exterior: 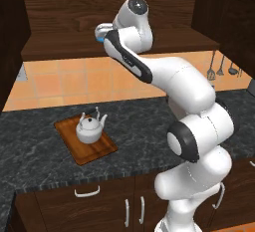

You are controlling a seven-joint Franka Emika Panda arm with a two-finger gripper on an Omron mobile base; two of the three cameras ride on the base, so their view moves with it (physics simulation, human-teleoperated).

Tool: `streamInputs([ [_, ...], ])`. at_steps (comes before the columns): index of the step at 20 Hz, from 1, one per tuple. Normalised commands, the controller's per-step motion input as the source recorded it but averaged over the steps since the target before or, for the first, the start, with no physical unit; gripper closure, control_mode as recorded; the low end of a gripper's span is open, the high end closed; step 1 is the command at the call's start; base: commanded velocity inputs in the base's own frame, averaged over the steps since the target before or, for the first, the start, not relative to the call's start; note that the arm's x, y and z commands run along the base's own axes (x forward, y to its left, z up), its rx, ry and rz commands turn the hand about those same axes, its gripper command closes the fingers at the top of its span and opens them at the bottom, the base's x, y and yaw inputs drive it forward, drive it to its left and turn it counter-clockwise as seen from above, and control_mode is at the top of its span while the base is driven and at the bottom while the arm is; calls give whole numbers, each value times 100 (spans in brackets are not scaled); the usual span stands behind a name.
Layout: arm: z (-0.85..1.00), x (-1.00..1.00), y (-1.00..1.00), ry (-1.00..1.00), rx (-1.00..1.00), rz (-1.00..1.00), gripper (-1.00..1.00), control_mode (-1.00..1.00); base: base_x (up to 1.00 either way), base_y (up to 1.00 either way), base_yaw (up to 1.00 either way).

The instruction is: Pick the kettle from the counter and place it on the tray. Then pick the mug from the cabinet and place it on the tray. Then close the cabinet doors.

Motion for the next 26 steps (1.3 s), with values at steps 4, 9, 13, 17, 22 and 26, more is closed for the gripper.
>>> streamInputs([
  [4, 0, 58, 0, 7, 0, 0, -100, -100, 0, 0, 0],
  [9, 0, 52, 18, 4, 0, 0, -100, -100, 0, 0, 0],
  [13, 0, 27, 14, 0, 0, 0, -100, -100, 0, 0, 0],
  [17, 0, 17, 0, 0, 0, 0, -100, -100, 0, 0, 0],
  [22, -1, 0, 0, 0, 0, 0, -100, -100, 0, 0, 0],
  [26, -9, 0, 0, 0, 0, 0, -100, -100, 0, 0, 0],
])
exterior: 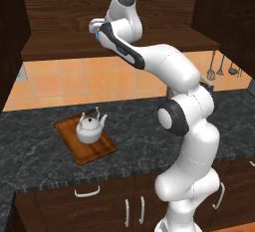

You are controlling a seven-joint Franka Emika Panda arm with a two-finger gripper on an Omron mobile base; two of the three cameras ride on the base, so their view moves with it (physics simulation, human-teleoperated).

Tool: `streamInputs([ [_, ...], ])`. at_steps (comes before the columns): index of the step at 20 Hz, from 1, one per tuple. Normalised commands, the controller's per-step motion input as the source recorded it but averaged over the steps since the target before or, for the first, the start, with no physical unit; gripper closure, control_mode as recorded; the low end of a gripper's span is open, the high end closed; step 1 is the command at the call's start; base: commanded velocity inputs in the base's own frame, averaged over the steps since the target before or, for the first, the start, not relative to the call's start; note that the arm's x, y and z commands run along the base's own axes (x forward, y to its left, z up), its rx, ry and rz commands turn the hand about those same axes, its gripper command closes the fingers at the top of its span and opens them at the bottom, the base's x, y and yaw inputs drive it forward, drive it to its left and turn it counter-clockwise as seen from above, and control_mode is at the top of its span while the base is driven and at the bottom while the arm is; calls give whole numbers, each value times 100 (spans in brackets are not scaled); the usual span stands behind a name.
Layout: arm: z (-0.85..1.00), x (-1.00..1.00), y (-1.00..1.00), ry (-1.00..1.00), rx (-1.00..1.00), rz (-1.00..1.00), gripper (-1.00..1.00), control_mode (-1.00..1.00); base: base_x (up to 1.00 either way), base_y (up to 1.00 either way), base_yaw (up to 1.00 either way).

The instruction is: Pick the kettle from the counter and place it on the tray. Then pick the mug from the cabinet and place it on the tray. Then close the cabinet doors.

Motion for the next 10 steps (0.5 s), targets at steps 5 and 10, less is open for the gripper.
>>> streamInputs([
  [5, -16, 0, 0, 0, 0, 0, -100, -100, 0, 0, 0],
  [10, -4, 0, 1, 0, 0, 0, 100, -100, 0, 0, 0],
])
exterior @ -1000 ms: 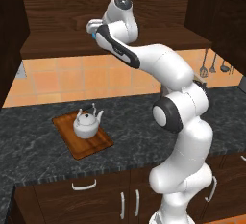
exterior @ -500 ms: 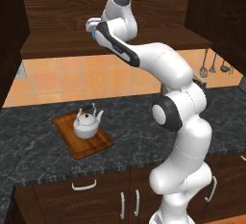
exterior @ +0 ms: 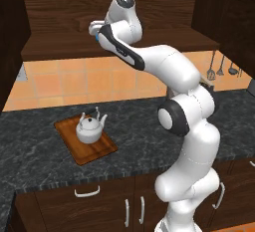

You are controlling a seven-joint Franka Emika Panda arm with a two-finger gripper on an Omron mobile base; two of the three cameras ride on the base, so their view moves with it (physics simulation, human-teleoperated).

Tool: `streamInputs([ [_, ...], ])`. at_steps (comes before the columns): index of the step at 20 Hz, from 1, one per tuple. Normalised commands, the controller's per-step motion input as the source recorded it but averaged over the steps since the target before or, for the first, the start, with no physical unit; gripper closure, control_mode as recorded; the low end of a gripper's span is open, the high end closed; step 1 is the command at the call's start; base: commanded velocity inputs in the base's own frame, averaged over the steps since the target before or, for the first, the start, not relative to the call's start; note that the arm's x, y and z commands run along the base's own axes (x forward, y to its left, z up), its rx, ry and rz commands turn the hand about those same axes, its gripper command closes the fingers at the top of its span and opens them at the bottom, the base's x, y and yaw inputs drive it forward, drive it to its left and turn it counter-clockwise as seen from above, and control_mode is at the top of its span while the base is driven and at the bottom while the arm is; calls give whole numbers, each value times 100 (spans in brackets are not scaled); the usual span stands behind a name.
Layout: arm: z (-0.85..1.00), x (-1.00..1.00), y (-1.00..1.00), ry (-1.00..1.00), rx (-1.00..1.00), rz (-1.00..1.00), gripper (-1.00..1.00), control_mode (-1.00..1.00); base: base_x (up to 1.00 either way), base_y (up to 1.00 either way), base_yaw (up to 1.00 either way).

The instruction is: Pick the kettle from the counter and place it on the tray. Then pick the mug from the cabinet and place it on the tray. Then close the cabinet doors.

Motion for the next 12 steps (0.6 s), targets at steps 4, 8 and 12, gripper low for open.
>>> streamInputs([
  [4, -3, 0, 1, 0, 0, 0, 100, -100, 0, 0, 0],
  [8, -7, 8, 0, 0, 0, 0, 100, -100, 0, 0, 0],
  [12, -5, -1, 0, 0, 0, 0, 100, -100, 0, 0, 0],
])
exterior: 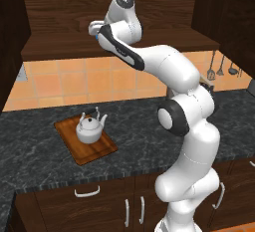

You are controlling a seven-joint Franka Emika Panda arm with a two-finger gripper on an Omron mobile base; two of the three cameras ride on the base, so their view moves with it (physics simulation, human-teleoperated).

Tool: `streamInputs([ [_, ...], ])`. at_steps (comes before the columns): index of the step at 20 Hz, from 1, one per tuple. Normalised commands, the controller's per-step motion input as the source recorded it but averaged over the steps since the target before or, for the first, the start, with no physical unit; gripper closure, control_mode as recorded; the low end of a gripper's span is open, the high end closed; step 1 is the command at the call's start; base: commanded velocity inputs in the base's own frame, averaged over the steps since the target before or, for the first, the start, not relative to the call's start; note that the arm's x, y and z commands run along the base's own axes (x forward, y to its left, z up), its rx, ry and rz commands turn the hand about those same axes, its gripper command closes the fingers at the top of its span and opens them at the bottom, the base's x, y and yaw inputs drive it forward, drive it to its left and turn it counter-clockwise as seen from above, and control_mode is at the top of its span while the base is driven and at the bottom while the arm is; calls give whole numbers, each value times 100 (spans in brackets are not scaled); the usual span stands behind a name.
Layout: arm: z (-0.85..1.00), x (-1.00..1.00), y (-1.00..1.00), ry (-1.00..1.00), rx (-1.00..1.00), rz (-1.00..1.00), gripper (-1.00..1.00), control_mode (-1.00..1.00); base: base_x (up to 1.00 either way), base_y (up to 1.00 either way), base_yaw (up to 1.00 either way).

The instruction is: Pick the kettle from the counter and place it on the tray. Then pick the mug from the cabinet and place it on the tray. Then close the cabinet doors.

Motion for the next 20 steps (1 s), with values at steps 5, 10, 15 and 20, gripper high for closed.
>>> streamInputs([
  [5, 0, -36, 2, -4, 0, 0, 100, -100, 0, 0, 0],
  [10, 0, -39, 0, -3, 5, 8, 100, -100, 0, 0, 0],
  [15, 0, -41, 0, -12, 7, 18, 100, -100, 0, 0, 0],
  [20, 3, -96, 3, -6, -3, 36, 100, -100, 0, 0, 0],
])
